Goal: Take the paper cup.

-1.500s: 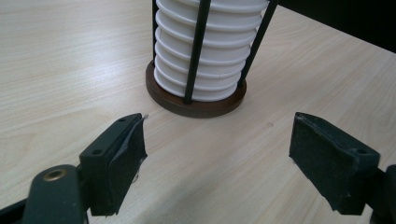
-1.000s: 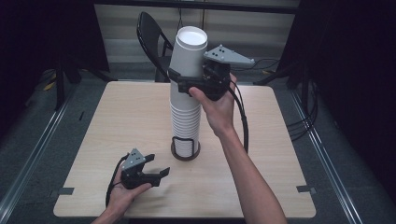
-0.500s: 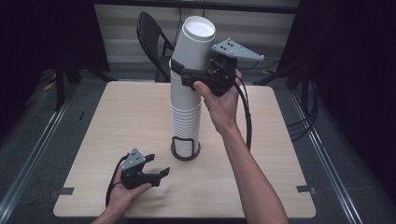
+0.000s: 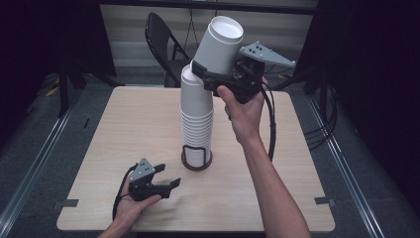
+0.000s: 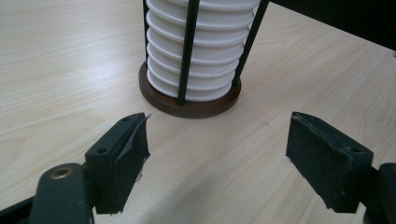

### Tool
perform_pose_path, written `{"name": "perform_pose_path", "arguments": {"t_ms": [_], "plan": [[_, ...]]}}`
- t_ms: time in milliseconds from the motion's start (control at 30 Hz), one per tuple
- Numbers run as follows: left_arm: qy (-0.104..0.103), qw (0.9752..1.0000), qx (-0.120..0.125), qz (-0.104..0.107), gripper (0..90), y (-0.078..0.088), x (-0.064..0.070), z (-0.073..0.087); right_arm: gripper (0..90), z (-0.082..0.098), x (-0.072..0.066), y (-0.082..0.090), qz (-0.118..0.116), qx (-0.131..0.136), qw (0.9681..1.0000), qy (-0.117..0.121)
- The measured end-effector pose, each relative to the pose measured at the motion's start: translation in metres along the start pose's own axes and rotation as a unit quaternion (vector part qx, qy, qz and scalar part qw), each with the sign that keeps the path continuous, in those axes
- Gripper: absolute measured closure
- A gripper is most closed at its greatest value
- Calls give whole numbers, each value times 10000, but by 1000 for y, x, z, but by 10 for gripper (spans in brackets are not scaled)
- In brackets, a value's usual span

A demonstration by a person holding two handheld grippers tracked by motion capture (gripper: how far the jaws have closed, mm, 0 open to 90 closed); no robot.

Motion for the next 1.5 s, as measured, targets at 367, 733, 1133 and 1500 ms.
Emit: {"name": "perform_pose_path", "arguments": {"t_ms": [367,733,1133,1500], "plan": [[-42,10000,-60,18,187,-1,1,0,145,-1,16,18,169,5,9998,-139],[-127,9999,-10,-26,195,2,1,-1,147,5,31,38,414,-44,9989,-207],[-140,9998,102,131,159,7,4,-5,148,32,49,58,581,-322,9968,-441],[-46,9991,429,33,206,12,7,-13,148,71,48,64,472,-676,9949,-577]]}}
Point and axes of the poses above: each handheld gripper's, and its own axes: y roughly backward along the jaws, z roughly out of its underside, x roughly to its right, the point moved 5 cm from there along -y, roughly forward along the jaws, and after that the axes turned 2 degrees about -z, right-handed, at the moved point
